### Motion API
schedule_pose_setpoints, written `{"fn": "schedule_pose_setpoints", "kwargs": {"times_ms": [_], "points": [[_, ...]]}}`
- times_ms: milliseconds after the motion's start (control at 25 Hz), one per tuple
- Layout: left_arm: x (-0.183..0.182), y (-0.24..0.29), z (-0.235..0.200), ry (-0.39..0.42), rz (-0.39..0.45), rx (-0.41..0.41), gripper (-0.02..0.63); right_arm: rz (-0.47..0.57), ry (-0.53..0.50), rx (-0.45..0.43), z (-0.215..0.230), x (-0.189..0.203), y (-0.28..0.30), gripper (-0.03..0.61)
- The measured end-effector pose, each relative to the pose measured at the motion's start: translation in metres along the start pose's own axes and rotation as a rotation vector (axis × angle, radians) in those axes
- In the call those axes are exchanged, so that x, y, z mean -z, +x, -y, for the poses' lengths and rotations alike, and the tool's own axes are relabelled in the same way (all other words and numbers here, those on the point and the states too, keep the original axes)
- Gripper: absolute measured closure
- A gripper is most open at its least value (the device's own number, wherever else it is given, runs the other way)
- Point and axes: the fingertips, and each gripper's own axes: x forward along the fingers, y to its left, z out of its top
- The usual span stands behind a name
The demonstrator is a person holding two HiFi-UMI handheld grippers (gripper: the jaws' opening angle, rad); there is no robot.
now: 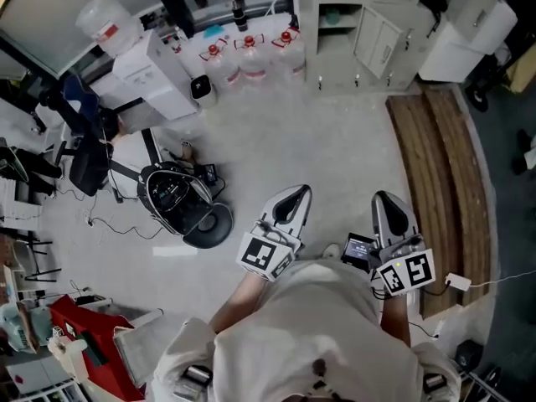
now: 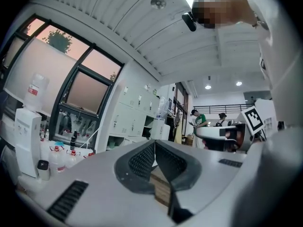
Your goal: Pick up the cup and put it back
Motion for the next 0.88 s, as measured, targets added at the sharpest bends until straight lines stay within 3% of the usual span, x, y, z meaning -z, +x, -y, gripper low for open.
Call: {"fn": "schedule_pose_setpoints", "kwargs": {"times_ms": [160,440,760,880], "points": [[0.01,0.022,0.036,-0.011,-0.009,0.015,0.604,0.016,0.034,-0.03,0.028,-0.001,-0.025,0.552],[0.026,0.039,0.077,-0.02,-0.012,-0.045,0.604,-0.022,0.025,-0.054,0.075,0.01,-0.057,0.552],[0.024,0.044,0.079,0.063,0.001,-0.083,0.605,-0.022,0.065,-0.09,0.081,0.018,-0.053,0.552],[0.022,0.052,0.067,0.048,0.005,-0.086,0.605,-0.032,0.036,-0.086,0.08,0.018,-0.039,0.552]]}}
